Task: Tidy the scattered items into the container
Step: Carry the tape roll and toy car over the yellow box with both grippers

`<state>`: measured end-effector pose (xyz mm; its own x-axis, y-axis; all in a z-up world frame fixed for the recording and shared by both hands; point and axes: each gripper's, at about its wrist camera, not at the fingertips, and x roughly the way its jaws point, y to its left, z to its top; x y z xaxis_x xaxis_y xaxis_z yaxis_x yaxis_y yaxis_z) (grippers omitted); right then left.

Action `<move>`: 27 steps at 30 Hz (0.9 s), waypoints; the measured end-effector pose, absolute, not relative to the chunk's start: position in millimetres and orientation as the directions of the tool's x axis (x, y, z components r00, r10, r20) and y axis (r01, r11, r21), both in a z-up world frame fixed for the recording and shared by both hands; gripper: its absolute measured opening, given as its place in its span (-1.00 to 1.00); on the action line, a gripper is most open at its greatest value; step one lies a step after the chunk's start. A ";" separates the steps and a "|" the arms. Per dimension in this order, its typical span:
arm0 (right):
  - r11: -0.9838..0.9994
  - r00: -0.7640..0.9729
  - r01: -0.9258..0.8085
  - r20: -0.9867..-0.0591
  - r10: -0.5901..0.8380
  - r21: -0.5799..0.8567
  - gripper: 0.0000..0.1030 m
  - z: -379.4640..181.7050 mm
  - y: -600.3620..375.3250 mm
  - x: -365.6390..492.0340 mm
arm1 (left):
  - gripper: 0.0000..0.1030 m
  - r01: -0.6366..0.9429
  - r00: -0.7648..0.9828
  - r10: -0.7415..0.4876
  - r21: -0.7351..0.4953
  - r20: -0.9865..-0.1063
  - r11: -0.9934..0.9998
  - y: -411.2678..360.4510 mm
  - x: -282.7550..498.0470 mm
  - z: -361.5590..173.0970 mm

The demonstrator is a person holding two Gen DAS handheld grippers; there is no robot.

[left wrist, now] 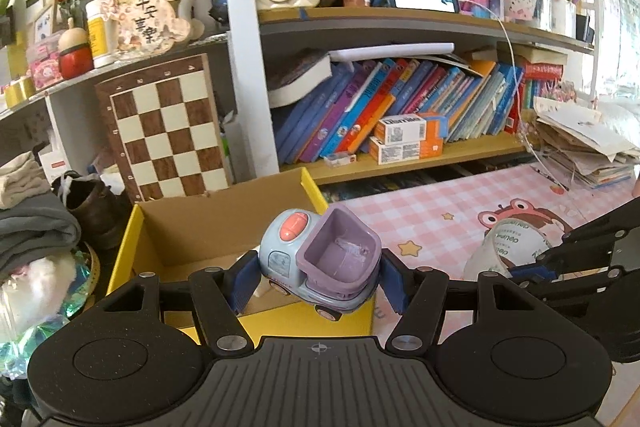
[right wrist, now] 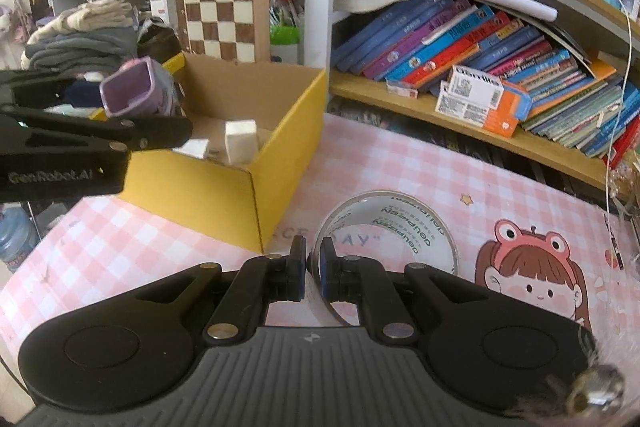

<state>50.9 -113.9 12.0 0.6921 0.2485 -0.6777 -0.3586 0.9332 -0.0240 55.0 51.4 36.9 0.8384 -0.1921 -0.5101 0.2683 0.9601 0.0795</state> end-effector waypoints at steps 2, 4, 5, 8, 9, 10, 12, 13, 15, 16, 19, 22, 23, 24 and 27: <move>0.931 0.697 -0.364 -0.671 0.252 -0.029 -0.87 16.2 -108.4 51.8 | 0.21 0.264 0.840 -0.191 0.075 -0.508 0.961 57.1 55.3 37.1; 0.929 0.702 -0.369 -0.665 0.255 -0.033 -0.87 20.4 -102.9 52.8 | 0.21 0.261 0.842 -0.191 0.070 -0.505 0.963 62.5 56.0 37.1; 0.928 0.705 -0.371 -0.662 0.257 -0.035 -0.87 22.4 -100.1 53.4 | 0.21 0.259 0.842 -0.191 0.067 -0.504 0.964 65.3 56.4 37.0; 0.924 0.708 -0.381 -0.656 0.261 -0.043 -0.87 27.6 -90.6 57.1 | 0.21 0.251 0.844 -0.190 0.057 -0.501 0.966 74.3 57.7 36.1; 0.922 0.709 -0.385 -0.655 0.263 -0.046 -0.87 29.2 -87.4 58.2 | 0.21 0.249 0.845 -0.189 0.055 -0.500 0.967 77.4 57.9 35.8; 0.920 0.709 -0.390 -0.653 0.266 -0.049 -0.87 30.9 -84.1 59.4 | 0.21 0.246 0.846 -0.187 0.053 -0.499 0.968 80.5 58.2 35.6; 0.915 0.710 -0.401 -0.649 0.274 -0.052 -0.87 34.4 -77.1 62.9 | 0.21 0.240 0.848 -0.184 0.050 -0.497 0.969 86.8 58.7 35.4; 0.912 0.710 -0.407 -0.647 0.278 -0.054 -0.87 36.2 -73.5 64.8 | 0.21 0.236 0.850 -0.182 0.049 -0.495 0.971 90.5 59.0 35.4; 0.907 0.712 -0.416 -0.642 0.284 -0.061 -0.87 40.1 -65.6 69.6 | 0.21 0.228 0.853 -0.177 0.046 -0.492 0.973 97.5 59.5 35.3; 0.904 0.714 -0.423 -0.639 0.287 -0.066 -0.87 41.9 -61.0 72.4 | 0.21 0.223 0.854 -0.174 0.043 -0.490 0.974 101.2 59.9 35.2; 0.898 0.719 -0.434 -0.630 0.295 -0.075 -0.87 47.0 -48.1 80.6 | 0.21 0.211 0.858 -0.168 0.035 -0.486 0.977 112.2 61.2 34.6; 0.893 0.720 -0.444 -0.623 0.305 -0.077 -0.87 51.6 -36.1 89.8 | 0.21 0.204 0.861 -0.165 0.028 -0.481 0.979 121.2 63.2 34.3; 0.891 0.719 -0.448 -0.623 0.309 -0.076 -0.87 52.9 -32.3 93.2 | 0.21 0.201 0.862 -0.165 0.025 -0.479 0.979 124.0 63.9 34.5; 0.888 0.716 -0.455 -0.623 0.315 -0.074 -0.87 54.3 -28.0 96.8 | 0.21 0.199 0.864 -0.165 0.022 -0.476 0.980 126.4 64.5 34.8; 0.877 0.704 -0.476 -0.626 0.334 -0.068 -0.87 56.4 -17.3 110.4 | 0.22 0.192 0.868 -0.165 0.009 -0.468 0.981 133.8 67.0 35.8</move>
<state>110.4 -17.3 56.4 0.7044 0.3338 -0.6265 -0.4760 0.8768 -0.0680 67.0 133.8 35.8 0.8680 -0.1652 -0.4683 0.1919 0.9814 0.0093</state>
